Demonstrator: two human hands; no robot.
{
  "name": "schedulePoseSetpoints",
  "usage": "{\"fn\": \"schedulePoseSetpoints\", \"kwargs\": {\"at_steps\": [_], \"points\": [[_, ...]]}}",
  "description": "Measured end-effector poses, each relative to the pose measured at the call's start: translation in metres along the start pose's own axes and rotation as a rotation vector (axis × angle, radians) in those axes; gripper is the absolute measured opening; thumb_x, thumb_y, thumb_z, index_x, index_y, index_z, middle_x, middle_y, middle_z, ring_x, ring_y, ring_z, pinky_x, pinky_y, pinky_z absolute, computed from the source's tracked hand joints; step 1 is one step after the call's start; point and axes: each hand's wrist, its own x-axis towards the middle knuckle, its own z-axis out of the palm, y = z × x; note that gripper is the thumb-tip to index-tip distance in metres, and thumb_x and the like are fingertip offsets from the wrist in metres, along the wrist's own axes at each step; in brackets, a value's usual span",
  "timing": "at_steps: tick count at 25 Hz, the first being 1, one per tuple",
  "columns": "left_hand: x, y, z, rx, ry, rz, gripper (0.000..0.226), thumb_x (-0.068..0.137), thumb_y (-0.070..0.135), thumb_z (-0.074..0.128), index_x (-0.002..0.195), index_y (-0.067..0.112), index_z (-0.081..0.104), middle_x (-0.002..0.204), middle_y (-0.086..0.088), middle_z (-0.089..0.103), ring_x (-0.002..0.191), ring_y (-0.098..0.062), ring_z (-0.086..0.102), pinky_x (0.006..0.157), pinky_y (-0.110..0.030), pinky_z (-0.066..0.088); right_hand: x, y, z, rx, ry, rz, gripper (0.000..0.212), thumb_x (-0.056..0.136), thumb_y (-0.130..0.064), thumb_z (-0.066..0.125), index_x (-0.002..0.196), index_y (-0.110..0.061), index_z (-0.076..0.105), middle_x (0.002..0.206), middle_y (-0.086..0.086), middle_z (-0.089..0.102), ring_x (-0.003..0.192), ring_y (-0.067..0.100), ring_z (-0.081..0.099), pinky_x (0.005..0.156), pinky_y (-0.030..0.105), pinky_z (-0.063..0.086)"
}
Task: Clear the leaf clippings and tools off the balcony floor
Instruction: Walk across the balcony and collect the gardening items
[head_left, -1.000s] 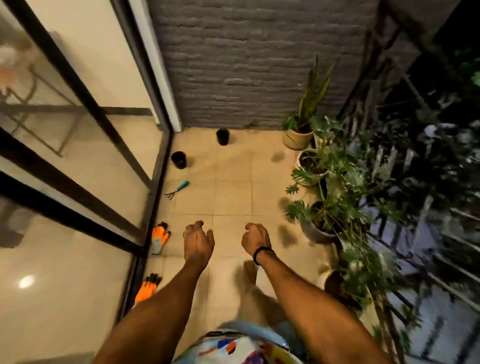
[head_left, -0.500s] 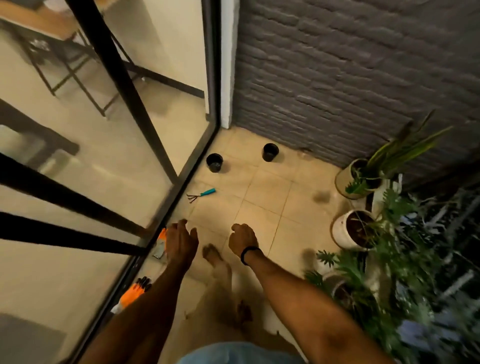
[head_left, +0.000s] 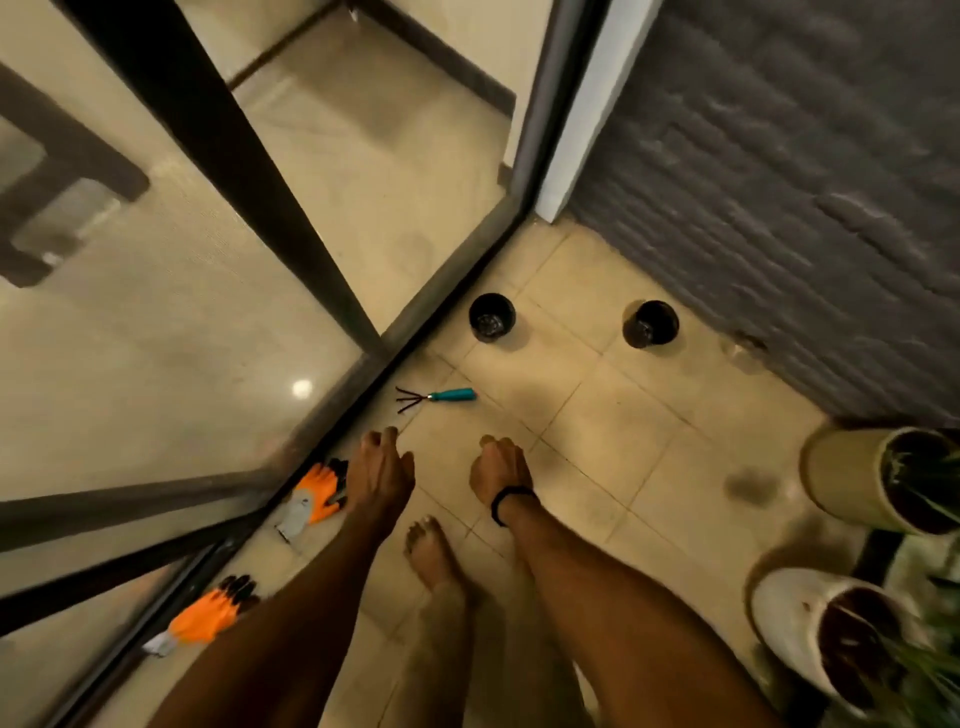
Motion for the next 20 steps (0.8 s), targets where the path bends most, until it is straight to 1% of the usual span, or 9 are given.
{"fn": "schedulePoseSetpoints", "kwargs": {"at_steps": [3, 6, 9, 11, 12, 14, 17, 19, 20], "points": [[0.084, -0.018, 0.074, 0.004, -0.052, -0.083, 0.049, 0.096, 0.033, 0.058, 0.139, 0.015, 0.043, 0.132, -0.015, 0.045, 0.117, -0.031, 0.046, 0.090, -0.042, 0.047, 0.111, 0.014, 0.043, -0.064, -0.021, -0.030, 0.041, 0.097, -0.015, 0.045, 0.138, -0.010, 0.046, 0.132, 0.016, 0.050, 0.123, 0.032, 0.048, 0.096, 0.037, 0.047], [0.163, -0.042, 0.159, -0.003, -0.056, -0.146, 0.062, 0.093, 0.030, 0.063, 0.147, 0.020, 0.033, 0.138, -0.015, 0.039, 0.119, -0.032, 0.044, 0.089, -0.043, 0.050, 0.225, 0.039, 0.101, -0.188, -0.016, -0.072, 0.049, 0.099, -0.019, 0.046, 0.146, -0.013, 0.034, 0.138, 0.015, 0.043, 0.123, 0.031, 0.045, 0.098, 0.039, 0.045], [0.235, -0.070, 0.234, -0.039, -0.054, -0.194, 0.076, 0.092, 0.023, 0.065, 0.153, 0.028, 0.020, 0.149, -0.015, 0.027, 0.127, -0.035, 0.039, 0.093, -0.048, 0.051, 0.319, 0.057, 0.158, -0.308, 0.006, -0.167, 0.065, 0.098, -0.027, 0.053, 0.153, -0.020, 0.019, 0.149, 0.014, 0.028, 0.129, 0.031, 0.038, 0.105, 0.040, 0.041], [0.275, -0.084, 0.270, -0.058, -0.036, -0.200, 0.076, 0.093, 0.021, 0.061, 0.153, 0.032, 0.017, 0.154, -0.013, 0.020, 0.132, -0.038, 0.035, 0.097, -0.051, 0.049, 0.367, 0.061, 0.190, -0.330, 0.018, -0.205, 0.071, 0.096, -0.030, 0.057, 0.153, -0.027, 0.015, 0.155, 0.013, 0.016, 0.135, 0.032, 0.030, 0.110, 0.042, 0.037], [0.292, -0.089, 0.283, -0.075, -0.028, -0.198, 0.071, 0.095, 0.021, 0.058, 0.153, 0.033, 0.019, 0.155, -0.011, 0.019, 0.132, -0.038, 0.034, 0.098, -0.051, 0.047, 0.386, 0.062, 0.204, -0.333, 0.034, -0.217, 0.071, 0.096, -0.029, 0.058, 0.153, -0.030, 0.017, 0.155, 0.013, 0.016, 0.136, 0.032, 0.029, 0.112, 0.042, 0.035], [0.315, -0.097, 0.300, -0.139, -0.016, -0.185, 0.052, 0.098, 0.020, 0.050, 0.146, 0.034, 0.033, 0.149, -0.011, 0.027, 0.127, -0.036, 0.036, 0.098, -0.049, 0.045, 0.409, 0.062, 0.225, -0.364, 0.084, -0.264, 0.059, 0.097, -0.021, 0.055, 0.149, -0.029, 0.027, 0.148, 0.013, 0.027, 0.130, 0.031, 0.034, 0.109, 0.040, 0.037], [0.316, -0.106, 0.303, -0.202, 0.045, -0.227, 0.034, 0.099, 0.013, 0.047, 0.132, 0.022, 0.052, 0.134, -0.013, 0.042, 0.115, -0.031, 0.046, 0.094, -0.041, 0.046, 0.406, 0.067, 0.230, -0.405, 0.115, -0.292, 0.043, 0.097, -0.007, 0.046, 0.137, -0.024, 0.042, 0.128, 0.010, 0.043, 0.115, 0.028, 0.042, 0.098, 0.036, 0.043], [0.288, -0.105, 0.288, -0.247, 0.122, -0.275, 0.029, 0.099, 0.005, 0.046, 0.123, 0.010, 0.062, 0.120, -0.014, 0.054, 0.100, -0.025, 0.053, 0.081, -0.030, 0.046, 0.379, 0.068, 0.214, -0.371, 0.089, -0.292, 0.043, 0.098, -0.008, 0.046, 0.137, -0.024, 0.043, 0.127, 0.008, 0.044, 0.112, 0.026, 0.043, 0.094, 0.035, 0.045], [0.266, -0.099, 0.274, -0.260, 0.156, -0.255, 0.026, 0.099, 0.004, 0.048, 0.118, 0.008, 0.065, 0.112, -0.012, 0.057, 0.093, -0.022, 0.054, 0.075, -0.026, 0.042, 0.357, 0.066, 0.201, -0.360, 0.068, -0.305, 0.044, 0.098, -0.008, 0.047, 0.139, -0.024, 0.043, 0.127, 0.008, 0.044, 0.112, 0.026, 0.044, 0.094, 0.035, 0.046]]}}
